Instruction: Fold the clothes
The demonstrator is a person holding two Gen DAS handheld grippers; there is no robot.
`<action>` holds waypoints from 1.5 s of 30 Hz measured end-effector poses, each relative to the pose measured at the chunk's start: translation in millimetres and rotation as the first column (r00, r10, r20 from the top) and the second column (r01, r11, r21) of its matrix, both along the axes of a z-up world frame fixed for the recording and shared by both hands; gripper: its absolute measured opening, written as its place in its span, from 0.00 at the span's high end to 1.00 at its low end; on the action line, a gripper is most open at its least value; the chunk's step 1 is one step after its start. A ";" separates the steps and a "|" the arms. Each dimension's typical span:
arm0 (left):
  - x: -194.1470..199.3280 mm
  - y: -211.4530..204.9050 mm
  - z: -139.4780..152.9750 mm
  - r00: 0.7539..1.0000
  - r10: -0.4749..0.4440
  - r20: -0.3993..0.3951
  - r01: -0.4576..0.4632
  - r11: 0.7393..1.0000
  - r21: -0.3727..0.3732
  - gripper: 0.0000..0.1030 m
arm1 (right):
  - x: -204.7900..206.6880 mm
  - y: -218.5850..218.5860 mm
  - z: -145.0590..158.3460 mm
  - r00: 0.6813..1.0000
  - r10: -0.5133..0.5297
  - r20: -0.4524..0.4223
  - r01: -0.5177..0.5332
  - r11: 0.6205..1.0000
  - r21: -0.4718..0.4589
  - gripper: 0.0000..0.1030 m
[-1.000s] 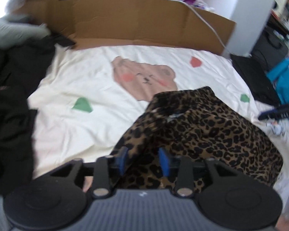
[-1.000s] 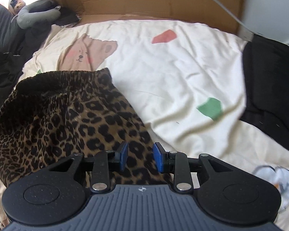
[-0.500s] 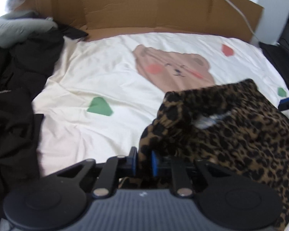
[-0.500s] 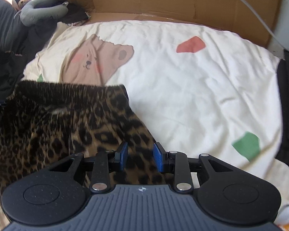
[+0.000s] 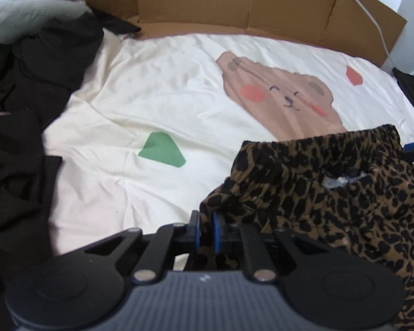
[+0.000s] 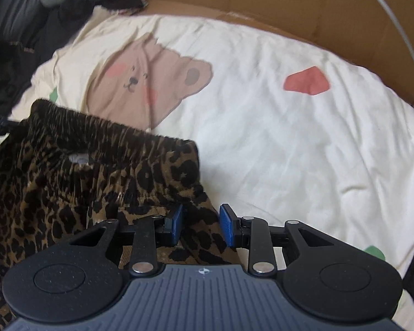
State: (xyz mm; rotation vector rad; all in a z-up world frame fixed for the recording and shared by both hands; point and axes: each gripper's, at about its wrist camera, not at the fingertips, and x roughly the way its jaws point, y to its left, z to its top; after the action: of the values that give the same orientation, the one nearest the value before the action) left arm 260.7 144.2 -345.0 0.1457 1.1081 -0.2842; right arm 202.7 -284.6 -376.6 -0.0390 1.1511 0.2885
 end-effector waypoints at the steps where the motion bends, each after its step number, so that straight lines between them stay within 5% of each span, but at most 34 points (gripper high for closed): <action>1: 2.4 1.6 -3.5 1.000 0.003 -0.005 -0.003 1.000 -0.005 0.90 | 2.3 2.6 -2.8 1.000 0.012 -0.007 -0.012 1.000 -0.013 0.65; 3: 7.1 2.6 -10.5 1.000 -0.003 -0.009 0.003 1.000 -0.001 0.90 | 6.5 5.3 -8.6 0.999 0.027 -0.023 -0.028 0.999 -0.023 0.66; 6: 10.4 3.6 -8.6 1.000 -0.006 -0.007 0.006 1.000 0.001 0.90 | 11.6 9.5 -11.5 0.997 0.061 -0.038 -0.063 0.997 -0.043 0.89; 10: 7.3 4.3 9.7 0.999 -0.019 0.030 0.019 1.000 -0.003 0.87 | 13.8 3.9 -2.8 0.999 0.040 0.005 -0.039 0.997 -0.059 0.94; 12: 3.4 0.9 16.3 0.998 -0.055 0.036 0.055 0.998 -0.005 0.74 | 15.9 -2.6 -1.3 1.000 0.006 0.014 -0.005 0.999 -0.051 0.94; 14: -0.3 -8.9 13.3 0.992 -0.120 0.031 0.119 0.993 0.013 0.45 | 17.4 -4.7 -2.9 1.000 -0.007 0.008 0.008 0.999 -0.041 0.94; 19: 2.5 -22.9 -12.7 0.984 -0.175 0.015 0.174 0.983 0.054 0.44 | 19.1 -4.5 -7.6 1.000 -0.023 -0.001 0.023 1.000 -0.016 0.85; 21: 8.5 -19.3 -20.1 0.988 -0.152 0.005 0.152 0.988 0.024 0.44 | 20.1 -4.9 -8.8 1.000 -0.012 0.013 0.012 1.000 -0.016 0.65; 25: 17.7 -11.5 -30.4 0.989 -0.145 -0.022 0.144 0.989 -0.039 0.49 | 23.2 -5.3 -18.1 1.000 -0.011 -0.002 0.011 1.000 0.008 0.65; 27: 20.7 -10.0 -28.8 0.988 -0.150 -0.031 0.148 0.987 -0.061 0.58 | 21.5 -3.6 -20.7 1.000 -0.008 -0.002 0.008 0.999 0.034 0.80; 29: 23.4 -8.7 -26.5 0.987 -0.155 -0.040 0.152 0.985 -0.080 0.88 | 18.7 0.8 -19.9 1.000 0.030 0.007 -0.030 0.999 0.018 0.91; 45: 56.7 -34.1 19.3 0.983 -0.131 0.130 0.147 0.982 -0.117 0.94 | 43.0 -27.1 24.8 0.984 -0.084 0.155 0.107 0.984 -0.144 0.97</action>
State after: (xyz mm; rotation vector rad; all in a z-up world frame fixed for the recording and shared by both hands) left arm 317.4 110.1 -325.7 0.1265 0.9571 -0.4642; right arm 245.7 -311.7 -351.7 -0.1367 1.0221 0.1101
